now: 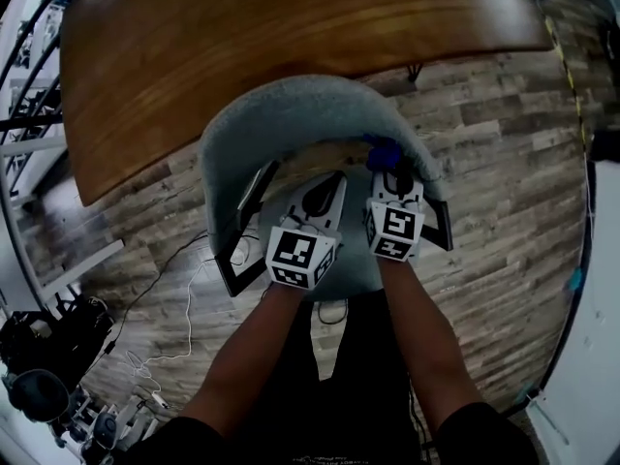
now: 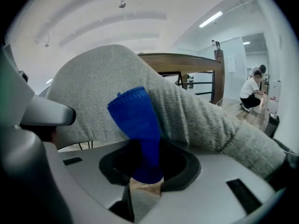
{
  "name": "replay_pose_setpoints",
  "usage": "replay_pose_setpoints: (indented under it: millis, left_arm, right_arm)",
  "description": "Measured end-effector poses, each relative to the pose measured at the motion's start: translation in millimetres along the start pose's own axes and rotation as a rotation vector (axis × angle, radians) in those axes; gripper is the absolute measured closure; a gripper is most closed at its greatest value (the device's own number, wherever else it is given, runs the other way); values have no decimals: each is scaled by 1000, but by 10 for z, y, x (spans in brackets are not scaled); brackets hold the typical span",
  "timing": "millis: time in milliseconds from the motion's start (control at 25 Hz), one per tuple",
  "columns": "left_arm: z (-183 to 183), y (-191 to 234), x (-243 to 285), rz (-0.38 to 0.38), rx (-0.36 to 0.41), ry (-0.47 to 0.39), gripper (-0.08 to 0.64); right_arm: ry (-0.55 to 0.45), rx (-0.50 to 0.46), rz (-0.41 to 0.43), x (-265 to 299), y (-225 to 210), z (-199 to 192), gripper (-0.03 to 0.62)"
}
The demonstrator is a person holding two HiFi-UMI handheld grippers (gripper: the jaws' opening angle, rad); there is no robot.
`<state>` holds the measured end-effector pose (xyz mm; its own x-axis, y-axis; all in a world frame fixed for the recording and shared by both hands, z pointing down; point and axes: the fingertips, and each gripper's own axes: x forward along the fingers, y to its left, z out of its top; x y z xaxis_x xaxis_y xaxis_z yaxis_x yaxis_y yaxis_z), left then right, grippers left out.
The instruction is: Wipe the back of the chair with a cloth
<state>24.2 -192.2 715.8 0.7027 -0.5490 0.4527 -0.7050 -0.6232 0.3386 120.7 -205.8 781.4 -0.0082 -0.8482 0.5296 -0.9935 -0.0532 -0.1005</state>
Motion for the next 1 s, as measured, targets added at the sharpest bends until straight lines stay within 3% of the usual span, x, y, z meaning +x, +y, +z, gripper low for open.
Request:
replay_pose_setpoints:
  millis: [400,600,800,1000]
  left_arm:
    - [-34,-317,7,-76,32,24,554]
    - [5,-413,-95,-92,58,31,554]
    - [161,-491,-336,-87,71,22,554]
    - [484,-486,-659,-29,86,-22,554]
  right_arm:
    - [-14,129,-133,-338,-293,-120,482]
    - [1,145,-176,-490,-344,-150,482]
    - [-4,65,-114,-817,-167,57,482]
    - [-93,-4,-5,-1146,21,573,482]
